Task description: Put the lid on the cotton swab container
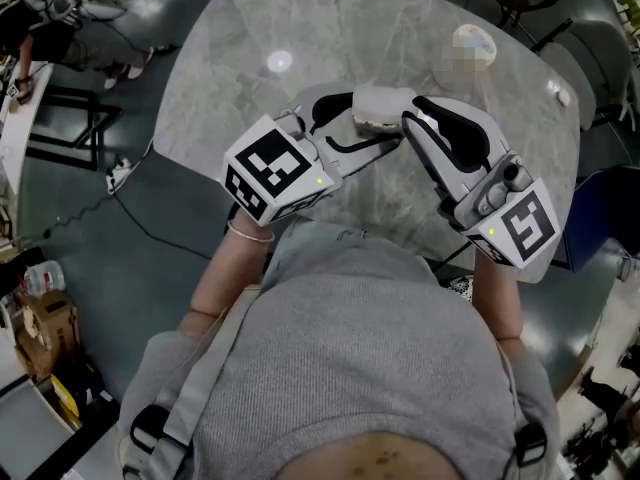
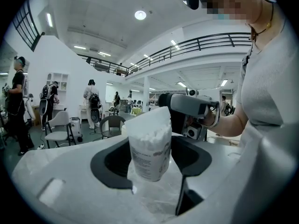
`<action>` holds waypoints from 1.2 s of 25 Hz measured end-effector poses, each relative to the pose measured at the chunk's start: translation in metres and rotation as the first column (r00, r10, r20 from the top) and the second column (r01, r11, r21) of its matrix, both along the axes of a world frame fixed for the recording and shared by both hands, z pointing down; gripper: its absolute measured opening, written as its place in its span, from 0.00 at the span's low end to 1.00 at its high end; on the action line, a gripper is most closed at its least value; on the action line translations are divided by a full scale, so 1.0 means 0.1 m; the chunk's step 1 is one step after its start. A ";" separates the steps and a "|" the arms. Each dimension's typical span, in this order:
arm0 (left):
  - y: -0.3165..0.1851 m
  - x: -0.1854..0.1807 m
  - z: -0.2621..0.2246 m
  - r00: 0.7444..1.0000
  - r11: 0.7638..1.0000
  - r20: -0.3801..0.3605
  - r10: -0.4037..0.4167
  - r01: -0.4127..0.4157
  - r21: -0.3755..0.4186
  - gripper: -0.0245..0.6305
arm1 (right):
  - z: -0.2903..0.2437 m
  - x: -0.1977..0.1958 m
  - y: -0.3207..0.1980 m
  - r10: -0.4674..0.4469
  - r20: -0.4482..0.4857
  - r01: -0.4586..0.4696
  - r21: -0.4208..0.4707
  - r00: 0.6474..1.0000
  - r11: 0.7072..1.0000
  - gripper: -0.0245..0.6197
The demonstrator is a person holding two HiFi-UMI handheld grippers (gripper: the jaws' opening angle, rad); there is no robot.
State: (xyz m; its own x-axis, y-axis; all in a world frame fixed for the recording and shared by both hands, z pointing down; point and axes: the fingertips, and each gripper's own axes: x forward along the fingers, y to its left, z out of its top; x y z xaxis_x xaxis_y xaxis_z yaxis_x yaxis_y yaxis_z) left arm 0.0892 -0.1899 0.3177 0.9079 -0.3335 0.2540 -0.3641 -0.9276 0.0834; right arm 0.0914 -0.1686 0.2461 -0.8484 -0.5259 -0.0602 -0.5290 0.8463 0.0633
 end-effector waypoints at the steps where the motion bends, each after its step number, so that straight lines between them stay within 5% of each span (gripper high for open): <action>1: -0.01 0.01 -0.01 1.000 1.000 -0.006 -0.001 0.001 -0.002 0.44 | -0.01 0.00 0.00 0.001 -0.005 -0.001 0.004 1.000 1.000 0.15; 30: -0.01 -0.14 -0.12 0.996 1.000 -0.092 -0.018 0.018 -0.001 0.44 | 0.00 -0.29 0.11 0.087 -0.235 -0.069 0.085 0.968 0.994 0.11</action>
State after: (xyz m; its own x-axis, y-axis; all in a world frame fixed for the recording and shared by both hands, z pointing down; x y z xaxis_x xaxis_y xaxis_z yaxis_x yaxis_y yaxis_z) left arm 0.0750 -0.1908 0.3054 0.9213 -0.3499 0.1698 -0.3715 -0.9210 0.1175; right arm 0.0623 -0.1580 0.2466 -0.7994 -0.5930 0.0968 -0.5554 0.7907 0.2573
